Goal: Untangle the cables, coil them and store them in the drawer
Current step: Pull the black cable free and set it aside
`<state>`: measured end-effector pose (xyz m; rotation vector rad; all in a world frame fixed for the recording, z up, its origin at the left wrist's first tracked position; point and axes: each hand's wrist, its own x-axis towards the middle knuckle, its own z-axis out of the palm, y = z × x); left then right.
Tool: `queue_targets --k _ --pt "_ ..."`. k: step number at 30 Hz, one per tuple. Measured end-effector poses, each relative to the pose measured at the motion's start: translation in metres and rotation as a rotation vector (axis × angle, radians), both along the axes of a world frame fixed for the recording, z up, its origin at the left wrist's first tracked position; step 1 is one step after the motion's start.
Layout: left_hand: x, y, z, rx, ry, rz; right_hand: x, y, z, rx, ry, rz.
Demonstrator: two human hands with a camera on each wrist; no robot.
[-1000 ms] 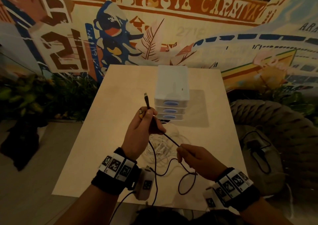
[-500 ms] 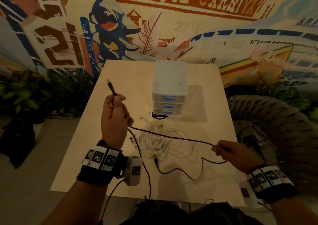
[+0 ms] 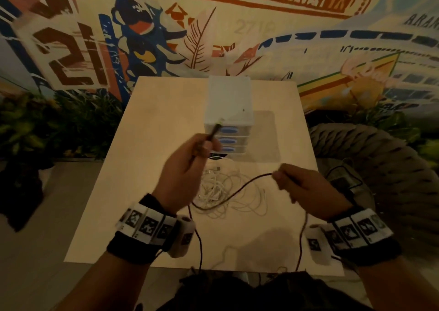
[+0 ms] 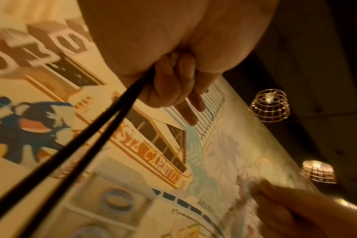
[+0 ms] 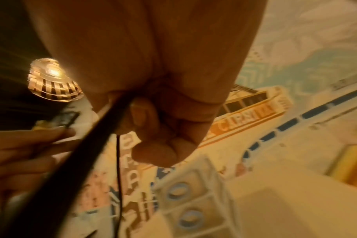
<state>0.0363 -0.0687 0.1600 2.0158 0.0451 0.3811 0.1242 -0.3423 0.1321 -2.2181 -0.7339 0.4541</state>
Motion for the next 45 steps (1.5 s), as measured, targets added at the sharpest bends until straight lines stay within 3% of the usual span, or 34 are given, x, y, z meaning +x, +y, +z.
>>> queue_targets --k 6,12,16,19,22,26,29,31,34,36,39,43,45 --pt "0.005 -0.040 -0.007 0.178 0.173 -0.151 -0.012 0.065 0.025 0.129 -0.041 0.186" --pt "0.006 0.003 -0.010 0.206 0.091 0.080 -0.003 0.030 -0.012 0.032 0.016 0.129" --pt "0.005 0.024 -0.012 0.228 0.064 0.191 -0.001 -0.010 -0.043 -0.150 0.080 0.088" --pt "0.005 0.043 -0.013 0.155 0.021 0.298 -0.001 -0.042 -0.065 -0.279 0.127 0.015" --pt "0.004 0.055 -0.014 0.161 0.038 0.340 0.001 -0.072 -0.087 -0.252 0.134 -0.103" --pt "0.004 0.059 -0.018 0.151 0.060 0.359 0.005 -0.093 -0.107 -0.209 -0.022 -0.236" --pt "0.004 0.059 -0.022 0.166 0.063 0.361 0.012 -0.097 -0.108 -0.312 -0.047 -0.344" --pt "0.003 0.064 -0.021 0.159 0.053 0.390 0.014 -0.103 -0.113 -0.392 0.005 -0.379" --pt "0.002 0.072 -0.019 0.141 0.067 0.402 0.013 -0.117 -0.117 -0.350 0.099 -0.551" --pt "0.000 0.073 -0.020 0.146 0.113 0.364 0.012 -0.120 -0.115 -0.312 0.130 -0.667" --pt "-0.003 0.066 -0.021 0.148 0.233 0.240 0.010 -0.109 -0.095 -0.351 0.174 -0.649" --pt "-0.013 0.047 -0.012 0.251 0.446 -0.177 0.018 -0.085 -0.058 -0.214 0.027 -0.578" --pt "-0.015 0.034 -0.010 0.296 0.555 -0.394 0.023 -0.069 -0.040 -0.033 -0.028 -0.533"
